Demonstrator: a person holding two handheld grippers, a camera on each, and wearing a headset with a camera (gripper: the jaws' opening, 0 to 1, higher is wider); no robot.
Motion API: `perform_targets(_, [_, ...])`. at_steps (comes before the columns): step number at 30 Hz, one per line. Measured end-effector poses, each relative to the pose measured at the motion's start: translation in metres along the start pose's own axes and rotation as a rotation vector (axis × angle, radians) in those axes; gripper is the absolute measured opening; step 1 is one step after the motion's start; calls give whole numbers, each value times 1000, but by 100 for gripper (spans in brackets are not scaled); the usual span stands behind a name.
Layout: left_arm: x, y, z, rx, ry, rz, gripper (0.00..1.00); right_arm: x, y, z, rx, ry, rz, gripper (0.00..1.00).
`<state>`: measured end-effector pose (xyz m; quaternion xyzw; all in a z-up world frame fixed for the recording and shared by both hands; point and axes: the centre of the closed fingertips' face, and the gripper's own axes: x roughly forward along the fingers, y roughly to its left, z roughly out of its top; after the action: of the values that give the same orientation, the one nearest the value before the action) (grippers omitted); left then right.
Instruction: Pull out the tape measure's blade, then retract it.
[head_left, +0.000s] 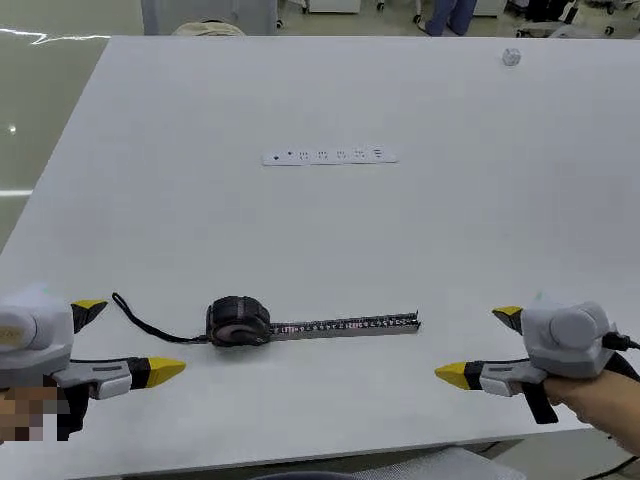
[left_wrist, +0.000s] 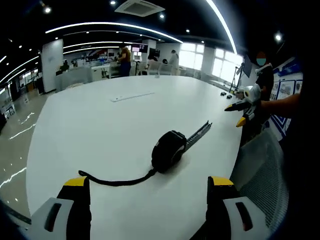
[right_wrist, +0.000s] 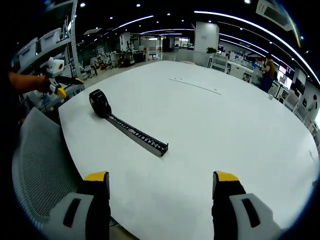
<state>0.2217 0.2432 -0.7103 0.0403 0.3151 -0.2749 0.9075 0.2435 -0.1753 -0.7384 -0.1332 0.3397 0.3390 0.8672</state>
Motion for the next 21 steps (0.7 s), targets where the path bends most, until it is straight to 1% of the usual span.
perform_targets(1, [-4, 0, 0, -25, -20, 7, 94, -3, 1, -3, 2, -2, -4, 87])
perform_targets(4, [-13, 3, -2, -54, -45, 25, 95, -9, 5, -9, 14, 2, -4, 89])
perform_targets(6, [-19, 5, -5, -68, -55, 38, 96, -13, 10, -14, 15, 7, -6, 90])
perform_targets(9, [-26, 5, -10, -92, -63, 38, 99, -18, 14, -18, 3, 14, -11, 92])
perform_targets(11, [-31, 4, -14, -101, -64, 38, 100, -21, 16, -20, 8, 14, -6, 94])
perform_targets(13, [-34, 2, -17, -105, -66, 36, 100, -23, 15, -21, 16, 10, -11, 95])
perform_targets(14, [-35, 2, -20, -105, -61, 41, 100, -24, 15, -21, 30, 4, -13, 96])
perform_targets(15, [-35, 3, -26, -99, -45, 47, 100, -25, 15, -20, 38, -6, -11, 97])
perform_targets(16, [-36, 1, -31, -91, -29, 45, 100, -27, 15, -20, 51, -10, -23, 99])
perform_targets(17, [-36, -1, -33, -92, -28, 41, 100, -27, 15, -20, 47, -10, -21, 100])
perform_targets(21, [-39, -4, -40, -99, -23, 38, 100, -30, 15, -20, 48, -25, -28, 100])
